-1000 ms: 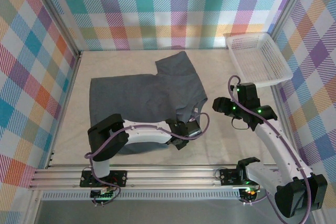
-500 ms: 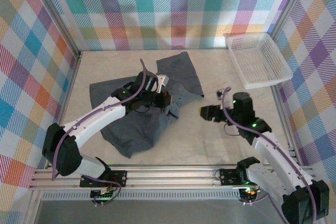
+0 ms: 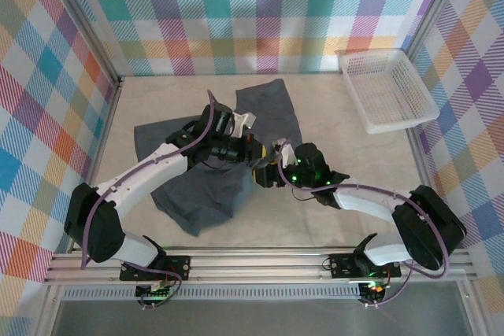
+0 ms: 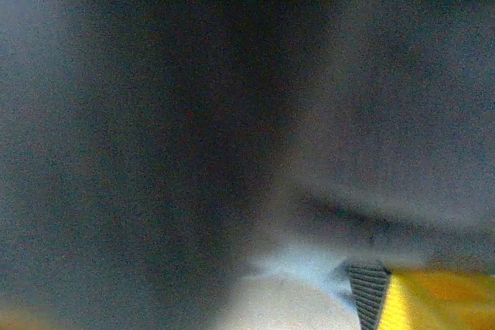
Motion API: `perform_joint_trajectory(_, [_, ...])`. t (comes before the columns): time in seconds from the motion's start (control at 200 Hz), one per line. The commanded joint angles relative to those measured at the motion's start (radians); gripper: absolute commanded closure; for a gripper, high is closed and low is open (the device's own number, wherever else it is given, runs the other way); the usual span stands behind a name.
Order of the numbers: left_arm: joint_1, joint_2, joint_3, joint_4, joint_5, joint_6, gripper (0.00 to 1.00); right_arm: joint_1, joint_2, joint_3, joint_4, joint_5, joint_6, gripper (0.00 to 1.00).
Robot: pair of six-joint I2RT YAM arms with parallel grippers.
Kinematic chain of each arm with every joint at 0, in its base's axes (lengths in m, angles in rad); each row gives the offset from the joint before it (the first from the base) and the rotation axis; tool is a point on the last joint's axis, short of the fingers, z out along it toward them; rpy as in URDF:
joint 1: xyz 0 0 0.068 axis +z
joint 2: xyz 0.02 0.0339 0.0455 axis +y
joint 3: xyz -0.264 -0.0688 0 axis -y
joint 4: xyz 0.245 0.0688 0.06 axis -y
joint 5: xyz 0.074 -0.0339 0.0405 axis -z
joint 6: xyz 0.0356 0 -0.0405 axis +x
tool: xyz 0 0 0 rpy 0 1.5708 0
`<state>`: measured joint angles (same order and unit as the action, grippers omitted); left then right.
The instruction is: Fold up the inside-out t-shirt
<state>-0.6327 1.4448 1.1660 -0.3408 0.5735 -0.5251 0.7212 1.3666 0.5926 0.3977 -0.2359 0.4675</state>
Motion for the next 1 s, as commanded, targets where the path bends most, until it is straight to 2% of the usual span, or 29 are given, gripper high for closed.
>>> perform_joint_trajectory(0.0, [0.010, -0.053, -0.012, 0.030, 0.033, -0.015, 1.00, 0.005, 0.006, 0.050, 0.040, 0.228, 0.041, 0.48])
perform_joint_trajectory(0.06, [0.013, -0.072, -0.008, 0.003, 0.020, 0.001, 1.00, 0.006, 0.006, 0.042, 0.061, 0.227, -0.008, 0.65])
perform_joint_trajectory(0.115, [0.015, -0.092, -0.008, -0.027, -0.002, 0.018, 1.00, 0.005, 0.013, 0.046, 0.064, 0.157, -0.061, 0.90])
perform_joint_trajectory(0.125, [0.015, -0.094, -0.009, -0.031, -0.006, 0.021, 0.99, 0.005, 0.015, 0.048, 0.064, 0.131, -0.071, 0.91])
perform_joint_trajectory(0.13, [0.015, -0.096, -0.009, -0.035, -0.010, 0.022, 0.98, 0.006, 0.015, 0.049, 0.064, 0.131, -0.075, 0.96])
perform_joint_trajectory(0.15, [0.015, -0.101, -0.012, -0.046, -0.024, 0.031, 0.95, 0.006, 0.017, 0.052, 0.063, 0.090, -0.086, 1.00])
perform_joint_trajectory(0.19, [0.016, -0.110, -0.019, -0.083, -0.073, 0.054, 0.80, 0.006, 0.013, 0.056, 0.058, 0.044, -0.077, 1.00])
perform_joint_trajectory(0.25, [0.015, -0.134, -0.041, -0.163, -0.232, 0.089, 0.57, 0.006, -0.004, 0.051, 0.057, 0.009, -0.030, 1.00])
perform_joint_trajectory(0.3, [0.015, -0.164, -0.088, -0.205, -0.376, 0.096, 0.45, 0.006, -0.030, 0.047, 0.048, 0.000, 0.014, 1.00])
perform_joint_trajectory(0.34, [0.014, -0.188, -0.144, -0.200, -0.441, 0.084, 0.38, 0.005, -0.050, 0.044, 0.040, 0.002, 0.048, 1.00])
perform_joint_trajectory(0.4, [0.017, -0.215, -0.231, -0.123, -0.389, 0.056, 0.31, 0.006, -0.071, 0.047, 0.012, 0.006, 0.084, 1.00])
perform_joint_trajectory(0.495, [0.002, -0.195, -0.342, 0.135, -0.140, -0.002, 0.23, 0.004, -0.091, 0.086, -0.100, 0.048, 0.113, 1.00])
perform_joint_trajectory(0.535, [-0.022, -0.169, -0.347, 0.150, -0.142, 0.007, 0.22, 0.004, -0.097, 0.113, -0.160, 0.087, 0.124, 1.00])
perform_joint_trajectory(0.585, [-0.043, -0.130, -0.341, 0.113, -0.205, 0.038, 0.22, 0.001, -0.109, 0.145, -0.234, 0.141, 0.147, 1.00])
perform_joint_trajectory(0.63, [-0.042, -0.094, -0.344, 0.089, -0.261, 0.042, 0.26, -0.003, -0.117, 0.167, -0.270, 0.156, 0.157, 1.00])
perform_joint_trajectory(0.66, [-0.039, -0.072, -0.345, 0.077, -0.300, 0.040, 0.36, -0.008, -0.123, 0.180, -0.283, 0.156, 0.157, 1.00])
perform_joint_trajectory(0.705, [-0.033, -0.050, -0.342, 0.016, -0.403, 0.031, 0.60, -0.013, -0.130, 0.200, -0.306, 0.156, 0.161, 1.00])
perform_joint_trajectory(0.735, [-0.024, -0.044, -0.346, -0.012, -0.473, 0.029, 0.82, -0.021, -0.136, 0.218, -0.338, 0.162, 0.173, 1.00])
perform_joint_trajectory(0.775, [-0.005, -0.048, -0.358, -0.046, -0.553, 0.023, 1.00, -0.042, -0.146, 0.249, -0.405, 0.176, 0.197, 1.00])
perform_joint_trajectory(0.865, [0.070, -0.098, -0.417, -0.077, -0.636, 0.009, 1.00, -0.132, -0.177, 0.285, -0.532, 0.175, 0.275, 1.00])
perform_joint_trajectory(1.0, [0.155, -0.203, -0.490, -0.119, -0.634, 0.032, 1.00, -0.238, -0.195, 0.278, -0.594, 0.109, 0.288, 1.00])
